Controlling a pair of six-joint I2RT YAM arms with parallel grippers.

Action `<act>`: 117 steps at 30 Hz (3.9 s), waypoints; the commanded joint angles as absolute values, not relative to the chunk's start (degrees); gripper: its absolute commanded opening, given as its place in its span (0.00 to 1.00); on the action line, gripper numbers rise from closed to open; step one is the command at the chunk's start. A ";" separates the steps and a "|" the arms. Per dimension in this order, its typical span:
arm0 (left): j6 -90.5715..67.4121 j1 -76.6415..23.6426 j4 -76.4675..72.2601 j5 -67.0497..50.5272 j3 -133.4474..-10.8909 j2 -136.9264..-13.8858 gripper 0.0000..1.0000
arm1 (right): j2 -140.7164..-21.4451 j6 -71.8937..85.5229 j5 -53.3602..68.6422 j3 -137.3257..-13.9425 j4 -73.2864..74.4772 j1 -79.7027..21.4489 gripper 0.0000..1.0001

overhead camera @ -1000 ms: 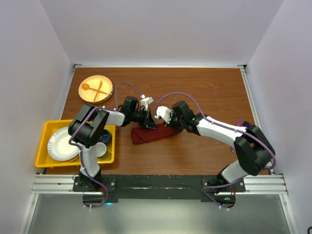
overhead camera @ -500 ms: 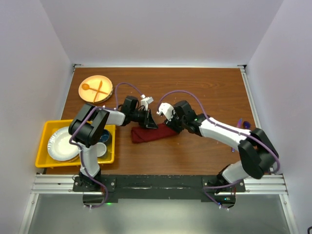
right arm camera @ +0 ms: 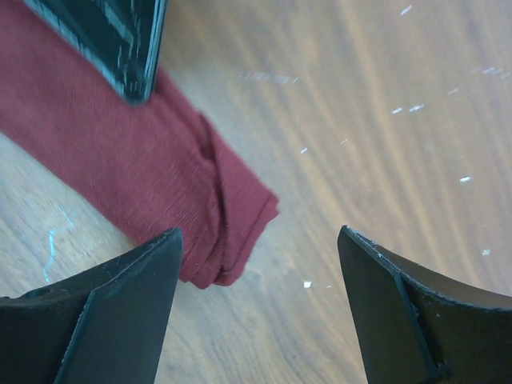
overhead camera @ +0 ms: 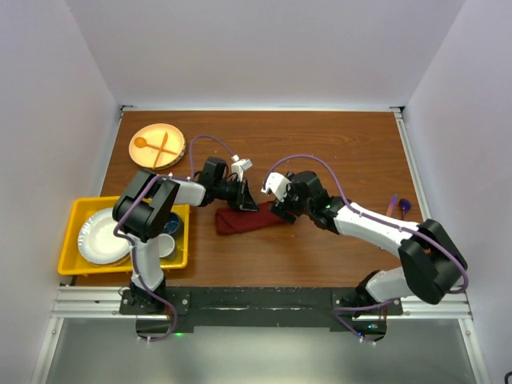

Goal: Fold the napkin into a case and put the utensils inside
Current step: Stuff the top corner of the smaller-rectangle-folded napkin into the folded napkin.

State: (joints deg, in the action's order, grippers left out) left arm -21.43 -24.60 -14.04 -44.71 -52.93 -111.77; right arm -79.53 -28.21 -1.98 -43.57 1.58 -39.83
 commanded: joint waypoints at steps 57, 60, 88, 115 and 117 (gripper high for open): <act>-9.95 -22.94 -6.35 -41.75 -52.90 -99.05 0.57 | -92.99 -39.82 -15.03 -34.01 -17.32 -47.29 0.00; -5.11 -24.08 -2.30 -40.52 -56.77 -102.47 0.64 | -92.81 -39.81 -15.12 -33.84 -17.93 -47.37 0.00; 7.56 -33.05 1.23 -34.72 -62.05 -110.13 0.50 | -90.18 -39.20 -15.64 -32.08 -19.16 -47.37 0.00; 8.44 -33.57 3.78 -31.29 -62.75 -113.11 0.00 | -80.34 -24.88 -11.44 -45.43 -0.28 -46.67 0.44; 8.09 -33.49 3.69 -31.55 -62.84 -113.29 0.00 | -79.63 -24.78 -10.47 -45.70 -0.18 -46.06 0.47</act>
State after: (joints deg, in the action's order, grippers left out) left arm 7.07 -33.45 1.41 -33.87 -62.63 -110.56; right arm -82.28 -28.16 -13.50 -43.24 -3.86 -47.05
